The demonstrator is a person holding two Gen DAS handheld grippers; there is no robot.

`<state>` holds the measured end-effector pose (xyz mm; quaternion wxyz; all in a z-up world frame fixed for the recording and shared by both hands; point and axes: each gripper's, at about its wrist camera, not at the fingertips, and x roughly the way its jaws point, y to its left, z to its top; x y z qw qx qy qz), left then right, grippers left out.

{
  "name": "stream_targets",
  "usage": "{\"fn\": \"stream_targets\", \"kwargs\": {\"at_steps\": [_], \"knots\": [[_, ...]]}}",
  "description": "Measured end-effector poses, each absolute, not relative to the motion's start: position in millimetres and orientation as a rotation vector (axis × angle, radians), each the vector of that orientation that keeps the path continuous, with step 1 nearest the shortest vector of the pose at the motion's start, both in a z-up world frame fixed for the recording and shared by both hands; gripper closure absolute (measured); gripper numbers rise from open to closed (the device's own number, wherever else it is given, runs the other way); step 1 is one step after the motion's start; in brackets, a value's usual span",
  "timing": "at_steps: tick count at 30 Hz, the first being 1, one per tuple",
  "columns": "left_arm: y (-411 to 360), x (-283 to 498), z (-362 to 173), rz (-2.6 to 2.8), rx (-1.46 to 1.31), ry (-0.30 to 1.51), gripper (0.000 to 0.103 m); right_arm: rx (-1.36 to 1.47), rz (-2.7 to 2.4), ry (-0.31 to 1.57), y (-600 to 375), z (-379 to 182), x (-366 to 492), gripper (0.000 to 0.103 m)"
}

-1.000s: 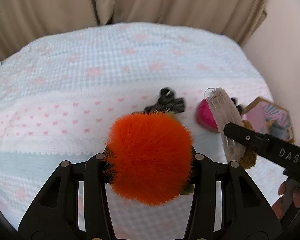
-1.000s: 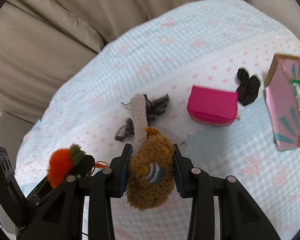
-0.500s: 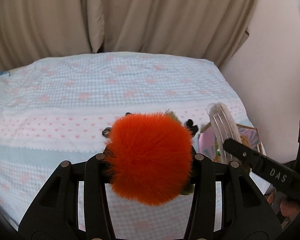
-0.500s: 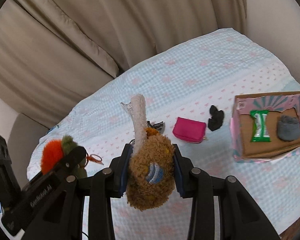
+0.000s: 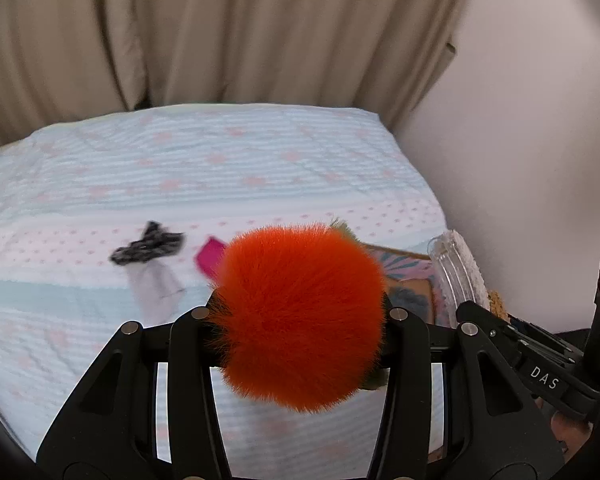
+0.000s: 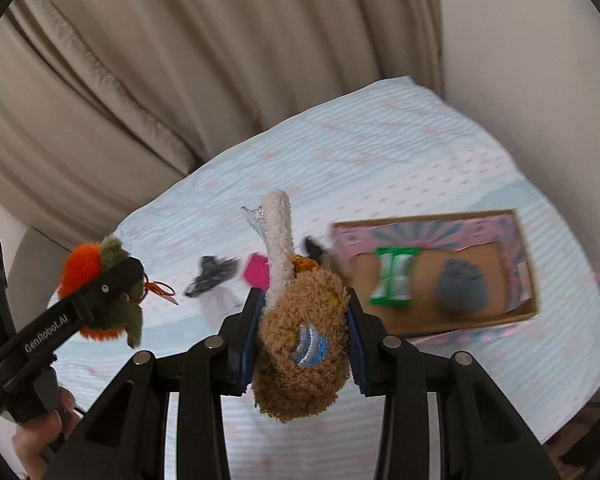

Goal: Organize soft objects
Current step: 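Carry the pompom and brown keychain in both tools over the box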

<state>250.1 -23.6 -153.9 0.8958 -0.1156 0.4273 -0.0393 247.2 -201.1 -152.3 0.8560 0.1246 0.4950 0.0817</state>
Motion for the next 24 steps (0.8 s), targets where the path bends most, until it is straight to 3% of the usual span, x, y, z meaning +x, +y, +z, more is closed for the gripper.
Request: {"fn": "stream_targets", "kwargs": {"at_steps": [11,24], "knots": [[-143.6,307.2,-195.0,-0.118,-0.227,0.945,0.061,0.209,0.111,1.099,-328.3,-177.3,282.3,0.068],[-220.9,370.4,-311.5,-0.108,-0.106,1.225,0.061,0.183,0.114,1.243,-392.3,-261.5,334.2,0.068]]}}
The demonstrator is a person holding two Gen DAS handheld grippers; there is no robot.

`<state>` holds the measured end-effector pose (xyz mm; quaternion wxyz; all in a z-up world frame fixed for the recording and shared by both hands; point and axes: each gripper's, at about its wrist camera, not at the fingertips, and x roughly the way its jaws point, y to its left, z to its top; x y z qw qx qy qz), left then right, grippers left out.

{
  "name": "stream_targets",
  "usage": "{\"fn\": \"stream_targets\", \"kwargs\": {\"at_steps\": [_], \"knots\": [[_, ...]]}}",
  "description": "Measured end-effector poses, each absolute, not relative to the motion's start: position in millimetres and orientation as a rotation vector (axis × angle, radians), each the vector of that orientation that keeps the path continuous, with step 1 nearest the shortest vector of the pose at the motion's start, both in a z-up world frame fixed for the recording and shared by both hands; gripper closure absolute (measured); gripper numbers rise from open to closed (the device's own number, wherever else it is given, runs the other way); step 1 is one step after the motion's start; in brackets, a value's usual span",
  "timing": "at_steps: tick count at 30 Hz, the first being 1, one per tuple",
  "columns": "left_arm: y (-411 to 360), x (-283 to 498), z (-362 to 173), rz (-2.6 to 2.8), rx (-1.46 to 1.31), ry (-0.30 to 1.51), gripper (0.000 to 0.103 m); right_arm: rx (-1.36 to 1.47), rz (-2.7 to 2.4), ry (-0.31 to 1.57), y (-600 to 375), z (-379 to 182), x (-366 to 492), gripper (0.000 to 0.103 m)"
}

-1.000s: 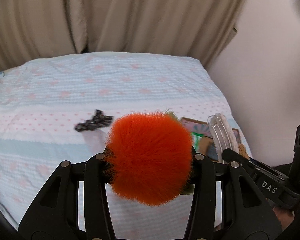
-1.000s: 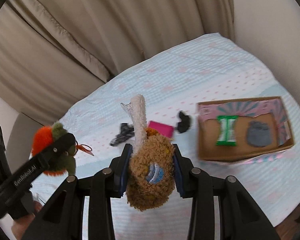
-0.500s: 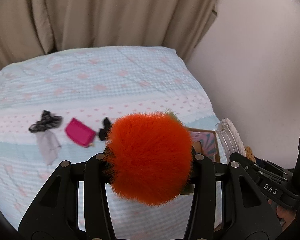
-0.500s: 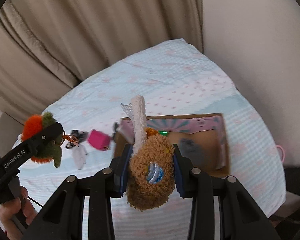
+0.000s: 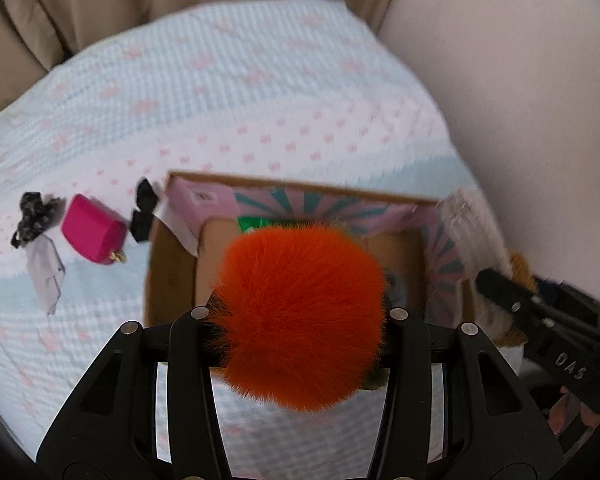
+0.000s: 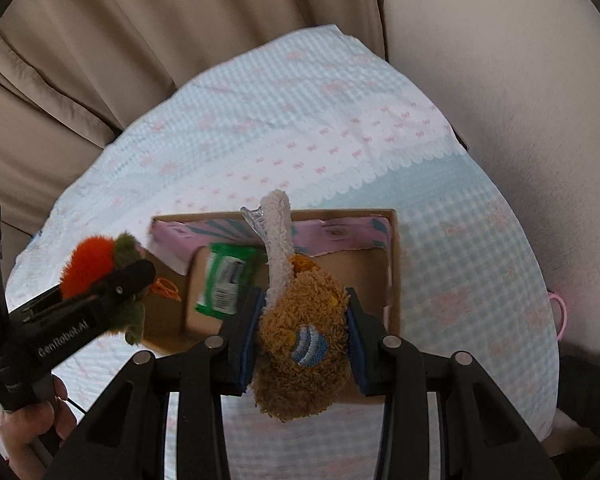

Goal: Organize soft objects
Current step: 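Carry the pompom and brown keychain in both tools over the box, then open both tools to drop the pompom and keychain into the box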

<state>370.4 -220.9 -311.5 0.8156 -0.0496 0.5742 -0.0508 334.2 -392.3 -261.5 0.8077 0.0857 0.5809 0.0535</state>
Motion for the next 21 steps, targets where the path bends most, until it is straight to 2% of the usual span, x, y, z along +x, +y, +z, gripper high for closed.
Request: {"fn": "stream_targets", "kwargs": {"at_steps": [6,11,13,14,15,16,18,20,21], "knots": [[-233.7,385.1,-367.4,-0.088,-0.062,1.363,0.061,0.184,0.088,1.324,-403.9,-298.3,346.1,0.068],[-239.1,390.3,-385.2,-0.098,-0.025,1.387,0.061,0.161,0.089,1.369,-405.9,-318.5,356.8,0.068],[-241.3,392.4,-387.4,-0.116,-0.02,1.392,0.058,0.153,0.091,1.383,-404.8,-324.0,361.1,0.067],[-242.6,392.9,-388.4,-0.127,-0.022,1.402,0.046,0.155,0.092,1.385,-404.9,-325.4,363.2,0.065],[-243.2,394.2,-389.4,-0.139,-0.023,1.41,0.016,0.162,0.096,1.388,-405.0,-326.6,365.4,0.064],[-243.6,394.6,-389.3,-0.146,-0.021,1.412,0.0,0.176,0.102,1.396,-405.0,-327.7,367.8,0.063],[-242.7,394.1,-387.7,-0.144,-0.011,1.394,0.0,0.21,0.112,1.407,-405.1,-329.0,371.9,0.052],[-241.3,392.4,-386.4,-0.142,0.004,1.391,0.0,0.24,0.119,1.391,-405.6,-327.3,375.1,0.014],[-240.7,391.8,-385.8,-0.141,0.008,1.391,0.0,0.248,0.12,1.383,-405.2,-326.4,375.5,0.007]]}}
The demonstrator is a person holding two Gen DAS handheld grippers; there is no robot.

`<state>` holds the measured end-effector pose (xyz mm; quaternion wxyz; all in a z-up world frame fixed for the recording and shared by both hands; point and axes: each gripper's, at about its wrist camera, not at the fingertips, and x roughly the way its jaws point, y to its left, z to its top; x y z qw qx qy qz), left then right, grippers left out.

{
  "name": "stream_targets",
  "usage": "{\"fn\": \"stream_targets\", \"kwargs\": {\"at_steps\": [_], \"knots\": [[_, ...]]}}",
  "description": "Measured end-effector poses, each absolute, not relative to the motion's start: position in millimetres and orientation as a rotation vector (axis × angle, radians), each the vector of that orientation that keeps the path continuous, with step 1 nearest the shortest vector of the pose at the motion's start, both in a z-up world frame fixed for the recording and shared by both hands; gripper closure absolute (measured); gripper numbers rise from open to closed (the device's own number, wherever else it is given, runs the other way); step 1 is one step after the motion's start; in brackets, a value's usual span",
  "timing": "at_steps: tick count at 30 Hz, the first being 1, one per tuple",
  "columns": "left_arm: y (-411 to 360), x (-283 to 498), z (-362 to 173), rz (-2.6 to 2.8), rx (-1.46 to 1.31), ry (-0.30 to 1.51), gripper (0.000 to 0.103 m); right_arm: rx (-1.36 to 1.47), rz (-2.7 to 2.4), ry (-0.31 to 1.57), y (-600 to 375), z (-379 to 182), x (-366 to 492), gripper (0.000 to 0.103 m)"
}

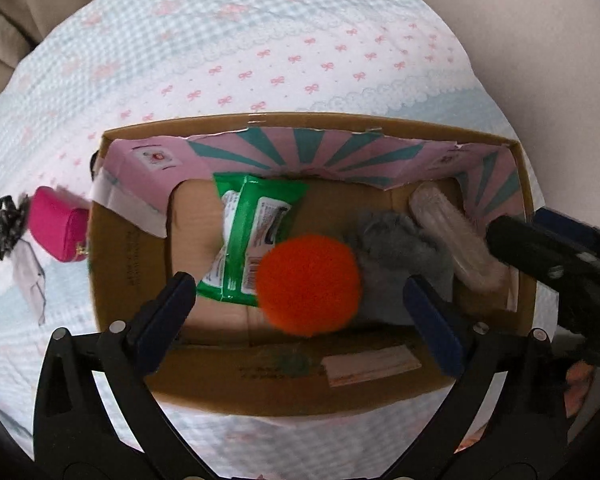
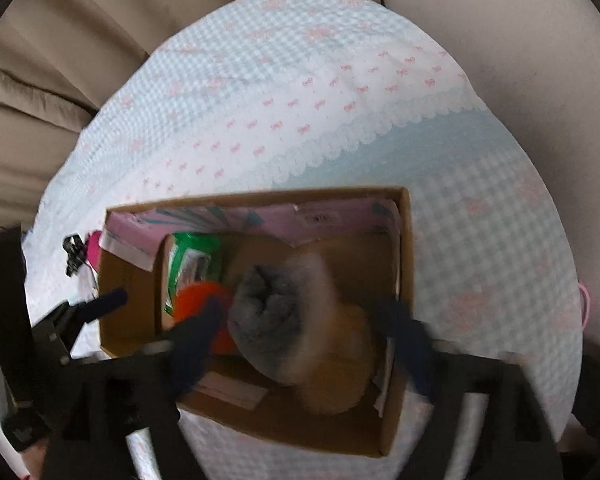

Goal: Organize soft objects
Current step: 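Open both tools to drop the pompom and keychain into the box, then move both tools back toward the pink pouch and black scrunchie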

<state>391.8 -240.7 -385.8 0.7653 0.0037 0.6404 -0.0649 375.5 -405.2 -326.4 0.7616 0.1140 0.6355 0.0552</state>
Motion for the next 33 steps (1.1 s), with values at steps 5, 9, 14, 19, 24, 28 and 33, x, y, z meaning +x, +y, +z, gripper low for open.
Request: {"fn": "stream_targets", "kwargs": {"at_steps": [5,9,14,19,24,28,33], "knots": [[-236.0,390.0,-382.6,-0.14,-0.008,1.403,0.0,0.257,0.125,1.366,-401.4,-323.5,375.8,0.001],[-235.7,383.0,-371.3,-0.137,-0.011,1.389,0.0,0.253,0.121,1.358,-400.9,-317.2,372.3,0.001],[-234.1,370.3,-347.3,-0.131,-0.008,1.355,0.0,0.262,0.11,1.305,-402.9,-297.4,362.6,0.001],[-229.8,352.5,-311.6,-0.148,0.005,1.313,0.0,0.235,0.104,1.275,-397.0,-269.4,350.6,0.001],[-219.9,332.9,-273.1,-0.148,0.016,1.25,0.0,0.194,0.107,1.218,-386.5,-234.2,336.4,0.001],[-204.1,312.2,-239.4,-0.138,0.0,1.197,0.0,0.18,0.109,1.222,-375.5,-205.9,324.5,0.001],[-174.7,286.9,-205.4,-0.11,-0.025,1.144,0.0,0.14,0.081,1.173,-360.0,-174.4,305.0,0.001]]}}
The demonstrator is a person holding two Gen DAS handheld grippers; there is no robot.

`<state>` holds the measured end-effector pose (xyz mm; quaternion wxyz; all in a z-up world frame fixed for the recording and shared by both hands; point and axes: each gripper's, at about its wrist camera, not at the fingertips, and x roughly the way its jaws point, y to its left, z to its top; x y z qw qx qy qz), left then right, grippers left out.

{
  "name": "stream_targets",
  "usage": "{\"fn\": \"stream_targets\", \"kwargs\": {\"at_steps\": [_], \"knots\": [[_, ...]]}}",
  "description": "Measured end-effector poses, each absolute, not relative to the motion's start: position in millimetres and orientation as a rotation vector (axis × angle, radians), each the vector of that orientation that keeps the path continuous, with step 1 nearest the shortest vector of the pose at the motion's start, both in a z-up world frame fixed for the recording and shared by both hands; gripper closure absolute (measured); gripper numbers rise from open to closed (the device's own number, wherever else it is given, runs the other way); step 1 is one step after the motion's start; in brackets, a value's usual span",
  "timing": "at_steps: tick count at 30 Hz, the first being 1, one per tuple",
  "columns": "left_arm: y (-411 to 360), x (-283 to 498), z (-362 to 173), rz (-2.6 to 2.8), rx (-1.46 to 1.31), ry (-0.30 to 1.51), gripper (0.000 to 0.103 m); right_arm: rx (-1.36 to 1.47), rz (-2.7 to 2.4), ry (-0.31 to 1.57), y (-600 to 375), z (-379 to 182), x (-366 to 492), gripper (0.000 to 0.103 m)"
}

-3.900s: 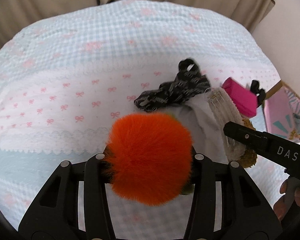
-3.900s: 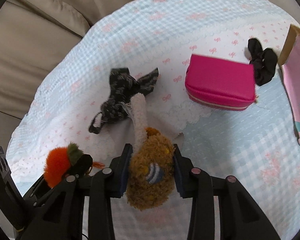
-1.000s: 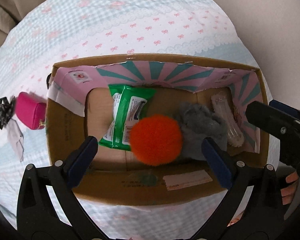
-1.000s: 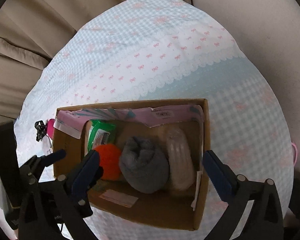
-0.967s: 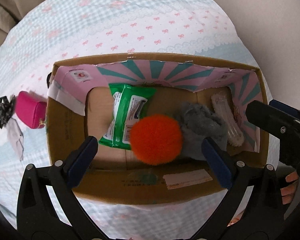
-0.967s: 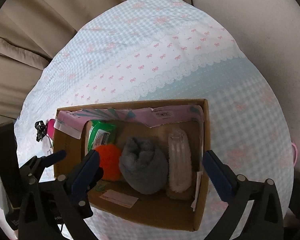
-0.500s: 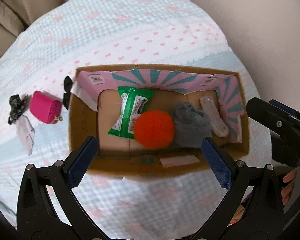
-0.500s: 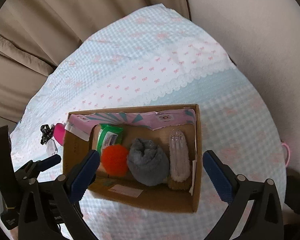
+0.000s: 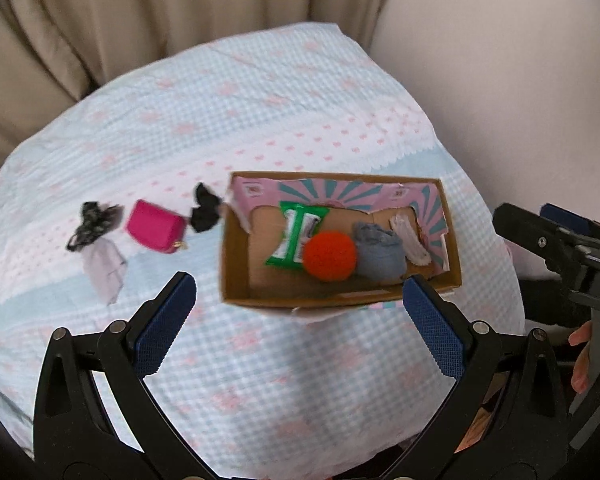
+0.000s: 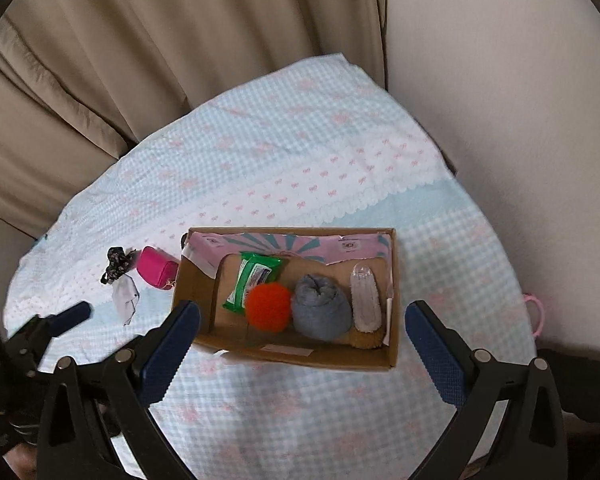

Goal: Organize soft objects
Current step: 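Move both tools back toward the pink pouch and black scrunchie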

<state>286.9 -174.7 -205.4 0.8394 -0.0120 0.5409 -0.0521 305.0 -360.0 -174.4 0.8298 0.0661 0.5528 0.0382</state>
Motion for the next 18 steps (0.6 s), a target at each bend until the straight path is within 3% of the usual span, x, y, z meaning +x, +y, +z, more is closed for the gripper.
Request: {"fn": "stream_targets", "kwargs": {"at_steps": [18], "knots": [[-3.5,192.5,-131.9,-0.054,-0.106,0.964,0.0,0.014,0.019,0.99,-241.5,-104.9,207.3,0.001]]}}
